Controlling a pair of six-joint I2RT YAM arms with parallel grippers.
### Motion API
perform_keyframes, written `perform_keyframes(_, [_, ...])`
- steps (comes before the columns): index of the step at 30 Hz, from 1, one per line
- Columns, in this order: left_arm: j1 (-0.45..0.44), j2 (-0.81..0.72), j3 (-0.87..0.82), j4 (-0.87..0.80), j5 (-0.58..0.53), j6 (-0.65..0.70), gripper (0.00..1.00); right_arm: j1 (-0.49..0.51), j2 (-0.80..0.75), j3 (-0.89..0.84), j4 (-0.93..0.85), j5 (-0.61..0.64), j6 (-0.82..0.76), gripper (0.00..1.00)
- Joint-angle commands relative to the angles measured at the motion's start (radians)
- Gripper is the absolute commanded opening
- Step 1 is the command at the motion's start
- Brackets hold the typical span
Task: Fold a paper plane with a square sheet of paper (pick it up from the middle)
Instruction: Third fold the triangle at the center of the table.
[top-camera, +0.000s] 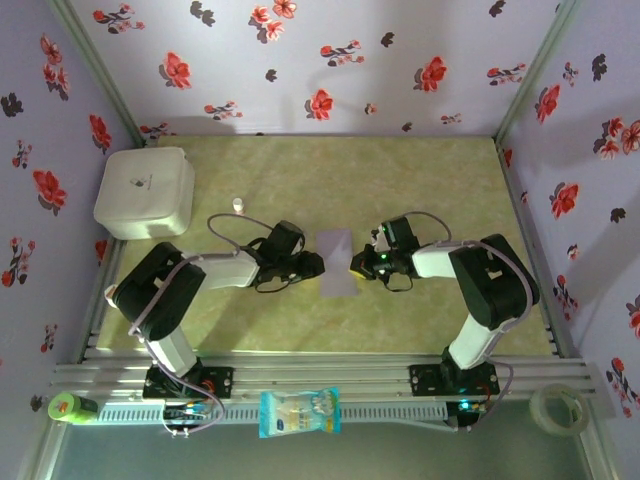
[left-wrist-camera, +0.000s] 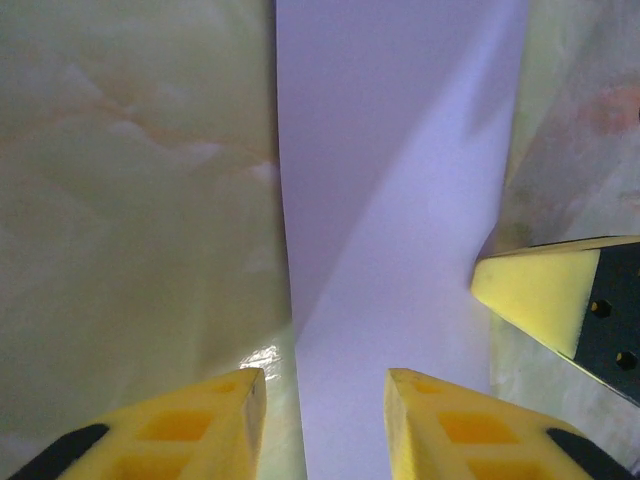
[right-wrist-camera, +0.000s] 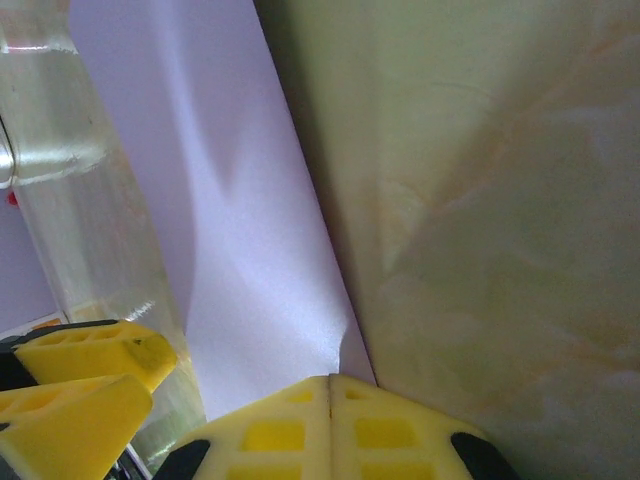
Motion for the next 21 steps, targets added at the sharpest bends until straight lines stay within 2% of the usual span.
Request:
perform_keyframes(1, [0.009,0.025,0.022,0.038,0.032,-0.023,0.31,-0.002,0.050,-0.034,-0.056,0.069,0.005,0.05])
perform_keyframes(21, [0.011,0.063,-0.002,0.082,0.023,-0.050,0.29,-0.004,0.058,-0.033,-0.064,0.072,0.002,0.07])
